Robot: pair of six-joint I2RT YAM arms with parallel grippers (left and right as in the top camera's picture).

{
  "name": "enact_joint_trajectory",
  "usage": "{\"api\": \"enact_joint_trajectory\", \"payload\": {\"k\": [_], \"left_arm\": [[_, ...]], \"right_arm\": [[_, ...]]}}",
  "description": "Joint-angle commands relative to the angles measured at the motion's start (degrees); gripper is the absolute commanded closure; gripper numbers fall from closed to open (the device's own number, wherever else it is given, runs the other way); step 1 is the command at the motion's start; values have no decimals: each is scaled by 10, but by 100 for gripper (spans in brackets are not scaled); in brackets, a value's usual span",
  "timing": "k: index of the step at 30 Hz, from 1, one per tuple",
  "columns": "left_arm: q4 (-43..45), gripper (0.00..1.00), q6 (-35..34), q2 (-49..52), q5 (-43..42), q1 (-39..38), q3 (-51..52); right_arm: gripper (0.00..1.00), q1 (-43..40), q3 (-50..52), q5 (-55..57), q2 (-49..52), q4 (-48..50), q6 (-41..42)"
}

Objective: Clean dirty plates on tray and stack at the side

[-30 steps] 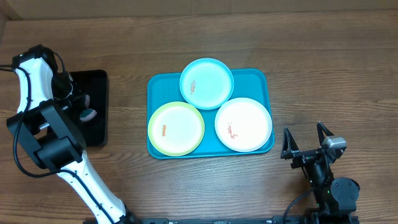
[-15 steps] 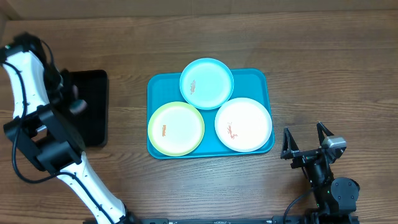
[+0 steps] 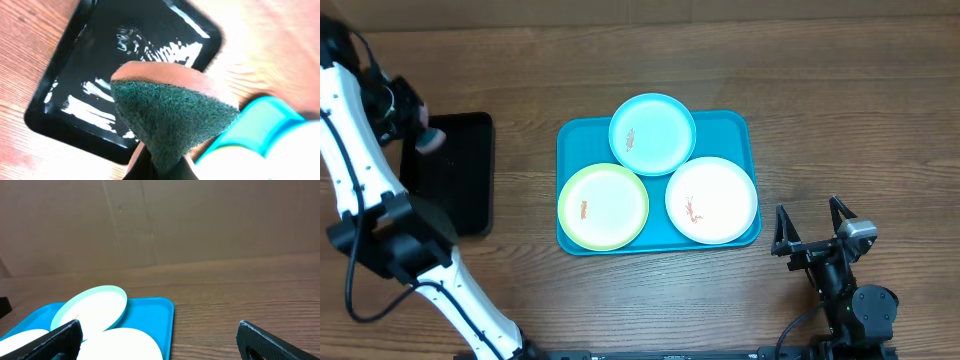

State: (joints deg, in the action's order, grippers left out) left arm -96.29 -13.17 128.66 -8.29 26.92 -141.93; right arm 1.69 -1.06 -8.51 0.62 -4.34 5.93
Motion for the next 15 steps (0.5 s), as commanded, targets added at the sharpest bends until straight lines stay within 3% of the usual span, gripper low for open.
{"api": "enact_joint_trajectory", "payload": {"k": [1, 5, 10, 15], "left_arm": [[-5, 96, 16, -58, -64, -30, -4], [-5, 96, 36, -131, -123, -78, 75], [-5, 96, 62, -207, -121, -173, 217], [15, 96, 61, -223, -121, -276, 335]], "right_arm": [[0, 1, 6, 8, -5, 2, -2], [0, 1, 6, 8, -5, 2, -2], [0, 1, 6, 8, -5, 2, -2], [0, 1, 6, 8, -5, 2, -2]]}}
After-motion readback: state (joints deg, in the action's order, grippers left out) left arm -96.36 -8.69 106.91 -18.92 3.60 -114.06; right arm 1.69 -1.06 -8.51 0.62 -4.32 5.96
